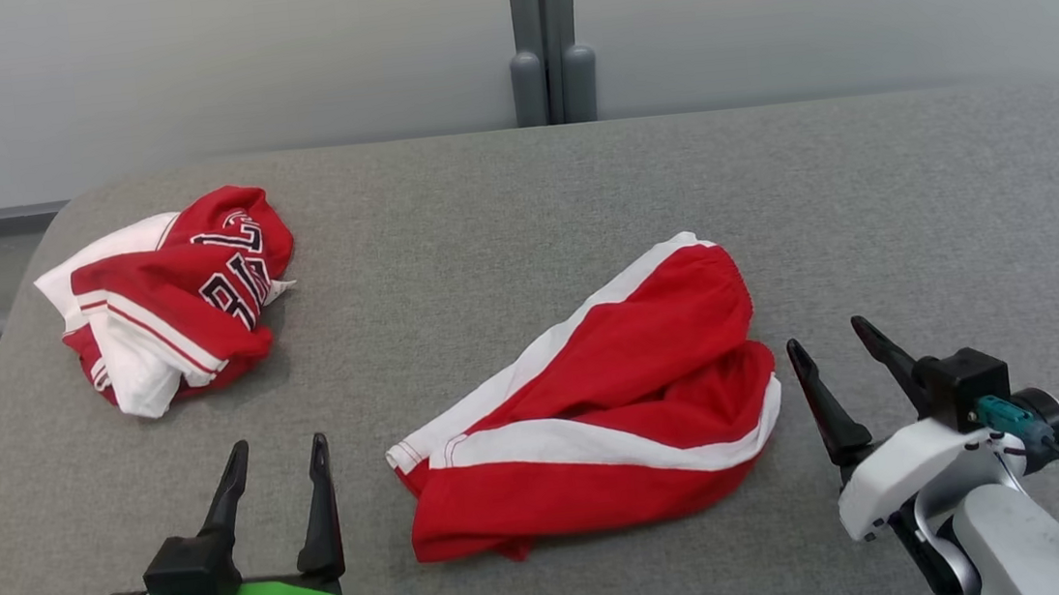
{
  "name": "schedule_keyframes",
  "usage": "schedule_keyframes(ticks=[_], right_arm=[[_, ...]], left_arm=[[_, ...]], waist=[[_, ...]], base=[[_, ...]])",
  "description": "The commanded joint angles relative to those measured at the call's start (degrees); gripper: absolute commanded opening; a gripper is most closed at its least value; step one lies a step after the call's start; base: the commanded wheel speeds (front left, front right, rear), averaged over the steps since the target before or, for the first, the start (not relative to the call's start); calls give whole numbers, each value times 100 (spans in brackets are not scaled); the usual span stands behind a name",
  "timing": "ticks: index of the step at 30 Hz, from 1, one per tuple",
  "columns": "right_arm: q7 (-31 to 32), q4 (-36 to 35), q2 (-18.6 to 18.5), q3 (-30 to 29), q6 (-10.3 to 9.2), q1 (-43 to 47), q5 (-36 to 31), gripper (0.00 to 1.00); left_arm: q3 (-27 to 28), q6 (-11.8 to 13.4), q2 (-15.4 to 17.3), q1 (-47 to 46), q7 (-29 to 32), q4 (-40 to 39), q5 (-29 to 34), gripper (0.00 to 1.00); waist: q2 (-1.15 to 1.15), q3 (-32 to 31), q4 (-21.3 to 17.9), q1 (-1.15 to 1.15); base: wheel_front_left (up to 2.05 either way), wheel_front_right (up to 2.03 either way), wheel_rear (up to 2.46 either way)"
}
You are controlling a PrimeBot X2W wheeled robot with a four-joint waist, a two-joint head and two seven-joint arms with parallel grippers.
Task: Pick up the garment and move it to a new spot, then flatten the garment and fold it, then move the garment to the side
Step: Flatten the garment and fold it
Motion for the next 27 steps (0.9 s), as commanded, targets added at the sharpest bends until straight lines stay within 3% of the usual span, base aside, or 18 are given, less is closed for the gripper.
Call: schedule_keyframes(ticks=[1,9,22,24,27], right_arm=[[-17,186,-81,62,-6,-192,41,100],[-17,1465,-228,296,-6,-859,178,100],[5,3062,-78,769,-6,-1353,660,100],[24,3189,-69,878,-3,-1391,784,0],[23,3172,-109,971,-8,-1391,912,0]], left_arm=[[-49,-1,0,-149,-3,-41,-18,100],[-396,116,1,-409,-3,-111,-172,100],[-850,295,2,-606,-3,-146,-365,100],[-875,306,2,-620,-3,-140,-379,100],[-861,332,2,-600,-3,-141,-388,100]], waist=[[0,188,189,0],[0,578,594,0],[0,715,925,0],[0,707,934,0],[0,667,902,0]], base=[[0,0,0],[0,0,0],[0,0,0],[0,0,0],[0,0,0]])
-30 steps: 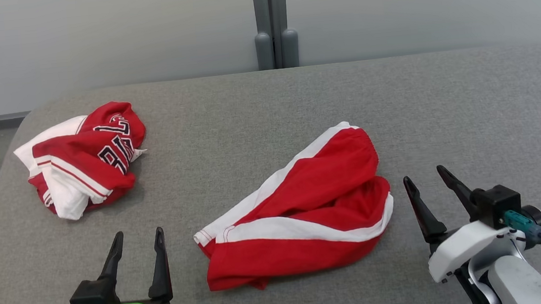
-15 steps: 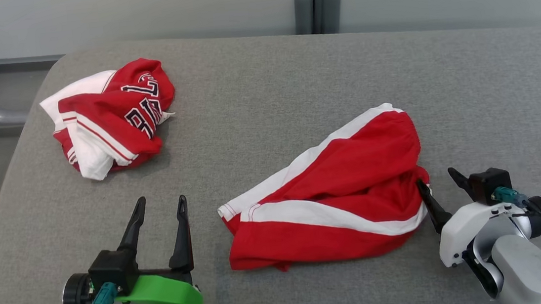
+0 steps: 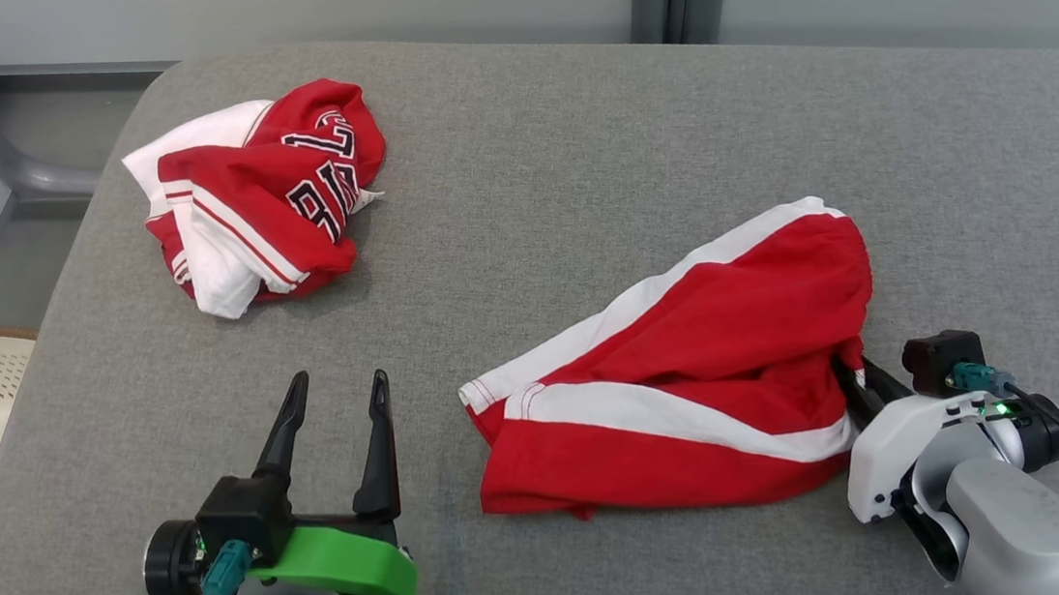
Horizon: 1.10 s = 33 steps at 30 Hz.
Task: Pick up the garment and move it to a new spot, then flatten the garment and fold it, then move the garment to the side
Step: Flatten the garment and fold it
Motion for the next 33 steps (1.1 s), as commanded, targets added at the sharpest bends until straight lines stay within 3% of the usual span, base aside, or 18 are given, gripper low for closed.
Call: schedule_keyframes(ticks=[1,13,28,29,30,31,33], right_arm=[[70,32,-60,54,-10,122,55,0],[40,-1751,-595,-816,-10,1070,-50,0],[125,-3081,-460,-1451,-10,3019,53,0],[124,-3129,-448,-1472,-10,3069,41,27],[121,-3163,-434,-1480,-10,3087,9,82],[114,-3210,-393,-1484,-10,3090,-13,100],[88,-3324,-359,-1511,-10,3050,-91,100]], left_arm=[[20,34,7,-43,-3,-8,-58,100],[167,36,8,255,-3,-13,-56,100],[192,-17,9,306,-3,71,-39,100],[190,-24,8,315,-3,79,-34,100],[190,-24,8,319,-3,89,-28,100],[191,-30,9,322,-3,98,-22,100],[185,-37,9,329,-3,114,-18,100]], waist=[[0,-43,-48,0],[0,-306,-653,0],[0,-401,-1051,0],[0,-408,-1063,0],[0,-414,-1069,0],[0,-425,-1074,0],[0,-450,-1075,0]], base=[[0,0,0],[0,0,0],[0,0,0],[0,0,0],[0,0,0],[0,0,0],[0,0,0]])
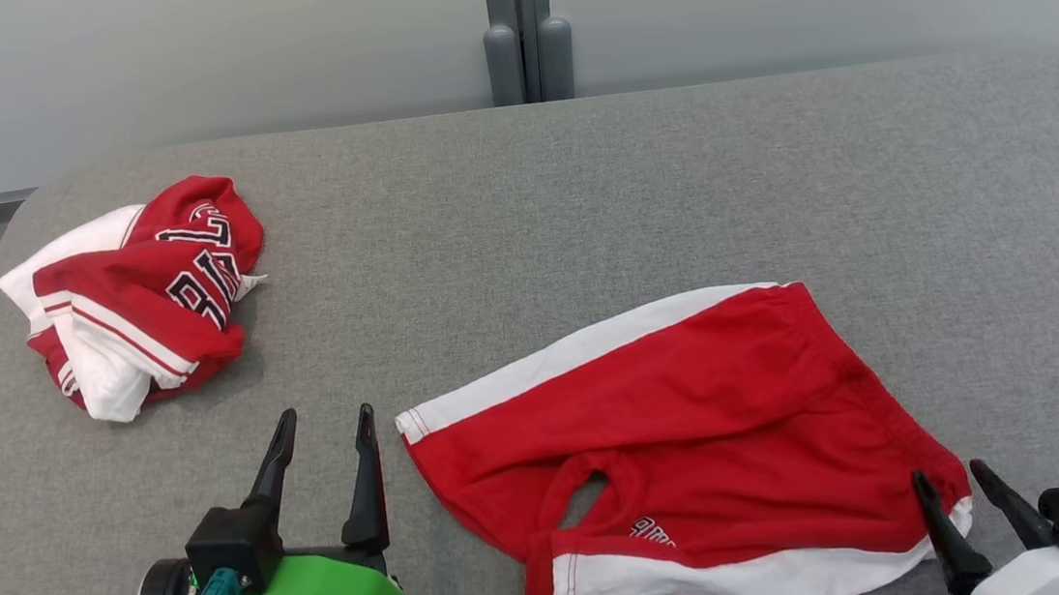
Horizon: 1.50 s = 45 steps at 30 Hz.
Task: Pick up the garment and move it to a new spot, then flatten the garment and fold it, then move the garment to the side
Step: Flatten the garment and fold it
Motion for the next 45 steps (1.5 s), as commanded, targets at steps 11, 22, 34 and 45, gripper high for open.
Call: schedule_keyframes(ticks=[11,22,34,45], right_arm=[[-93,-1132,359,-126,-10,-249,-742,100],[-92,-1563,539,184,-10,-437,-940,100],[-92,-1690,503,327,-10,-735,-894,100],[-93,-1696,505,291,-10,-871,-880,100]], left_arm=[[90,-48,11,150,-3,70,117,100],[59,-137,12,-160,-3,650,207,100],[-89,-268,137,-1152,-3,2041,325,100],[-204,-306,87,-1659,-2,3231,123,100]], waist=[[0,-110,3,0],[0,3,-224,0],[0,508,-631,0],[0,741,-793,0]], base=[[0,0,0],[0,0,0],[0,0,0],[0,0,0]])
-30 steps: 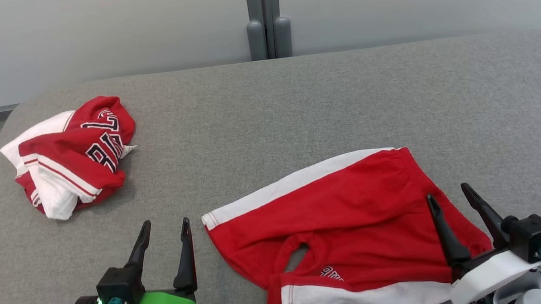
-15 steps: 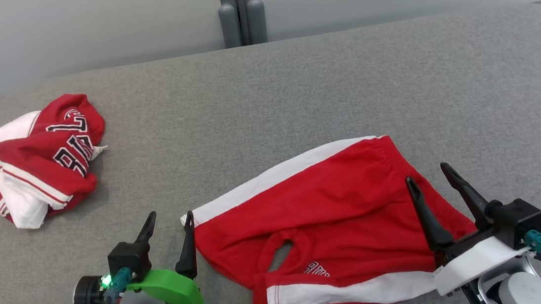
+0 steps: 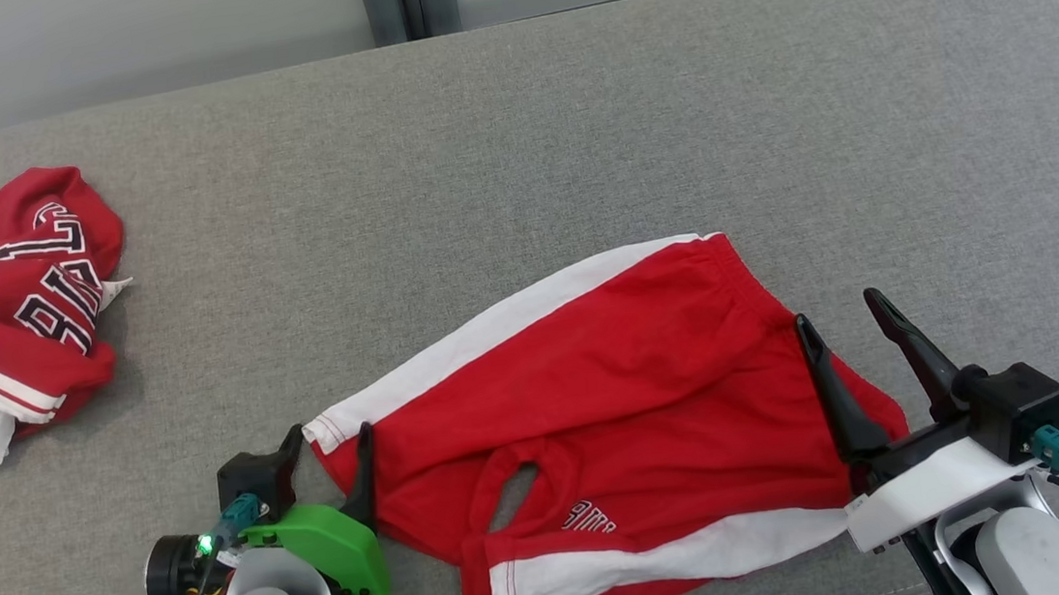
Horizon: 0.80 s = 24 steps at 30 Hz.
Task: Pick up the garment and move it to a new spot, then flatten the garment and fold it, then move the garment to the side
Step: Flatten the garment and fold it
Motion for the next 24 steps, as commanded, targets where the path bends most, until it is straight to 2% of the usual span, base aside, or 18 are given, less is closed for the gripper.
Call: schedule_keyframes(ticks=[1,2,12,17,24], right_arm=[[-18,-26,4,-21,-10,-48,33,100],[-18,-28,10,-29,-10,-48,33,100],[-18,-73,-36,-41,-10,-161,43,100],[-18,-76,-64,-147,-10,-206,35,100],[-18,-43,-34,-208,-10,-261,-3,100]], left_arm=[[-82,-28,-16,-91,3,58,-63,45],[-118,-31,-23,-113,3,36,-93,0],[-249,-33,88,-585,-1,-493,-257,0],[-184,-34,288,-1260,-2,-753,-165,0],[50,-34,409,-2047,-1,-907,-16,0]], waist=[[0,22,-17,0],[0,25,-14,0],[0,150,-9,0],[0,237,-68,0],[0,356,-184,0]], base=[[0,0,0],[0,0,0],[0,0,0],[0,0,0],[0,0,0]])
